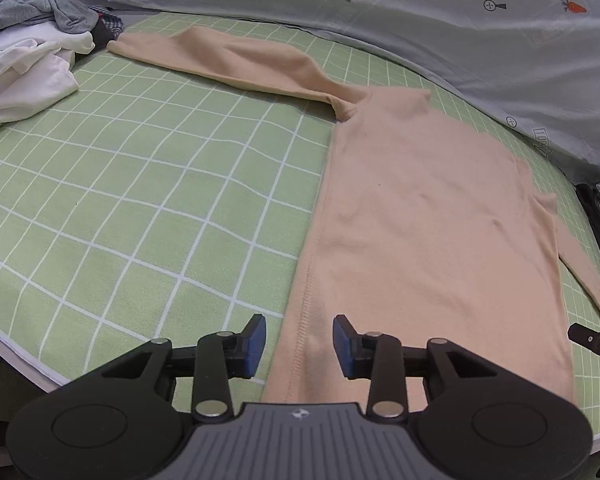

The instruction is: Fold clothes

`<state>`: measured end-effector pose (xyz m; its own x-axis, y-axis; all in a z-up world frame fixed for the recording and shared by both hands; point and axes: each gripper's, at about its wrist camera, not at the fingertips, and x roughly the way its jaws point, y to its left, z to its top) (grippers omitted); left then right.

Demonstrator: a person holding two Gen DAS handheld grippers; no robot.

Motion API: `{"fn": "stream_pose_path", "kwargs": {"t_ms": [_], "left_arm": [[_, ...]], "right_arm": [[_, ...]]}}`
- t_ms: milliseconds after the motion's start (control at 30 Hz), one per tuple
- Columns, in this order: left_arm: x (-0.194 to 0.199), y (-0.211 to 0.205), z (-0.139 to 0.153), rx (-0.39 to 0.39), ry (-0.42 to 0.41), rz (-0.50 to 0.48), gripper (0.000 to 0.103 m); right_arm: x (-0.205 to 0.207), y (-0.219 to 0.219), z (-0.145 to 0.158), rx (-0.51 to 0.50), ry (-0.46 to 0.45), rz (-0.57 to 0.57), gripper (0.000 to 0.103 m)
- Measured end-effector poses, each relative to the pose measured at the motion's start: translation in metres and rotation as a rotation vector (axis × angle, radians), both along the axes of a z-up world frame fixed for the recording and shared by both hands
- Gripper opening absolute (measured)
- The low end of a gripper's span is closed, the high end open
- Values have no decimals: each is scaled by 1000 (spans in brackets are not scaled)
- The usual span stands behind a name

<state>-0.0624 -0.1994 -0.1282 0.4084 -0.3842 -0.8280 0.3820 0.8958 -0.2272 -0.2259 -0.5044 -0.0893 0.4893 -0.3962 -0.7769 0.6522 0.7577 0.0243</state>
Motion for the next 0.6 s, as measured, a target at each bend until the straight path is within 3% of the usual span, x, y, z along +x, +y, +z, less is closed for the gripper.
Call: {"fn": "stream_pose_path", "kwargs": {"t_ms": [67,167,300,600], "left_arm": [[17,7,7,-20,-19,-4,64],[45,16,15,-32,-52,-5,70],[79,28,17,-3,-102,4,71],[187,75,17,-1,-110,115,71]], "right_arm": [[15,11,2,-14,-5,7,101],[38,26,-2,-22,1,13,102],[68,36,-12,-8,-1,-22,102],[125,20,-30,-71,-2,-158,103]]}}
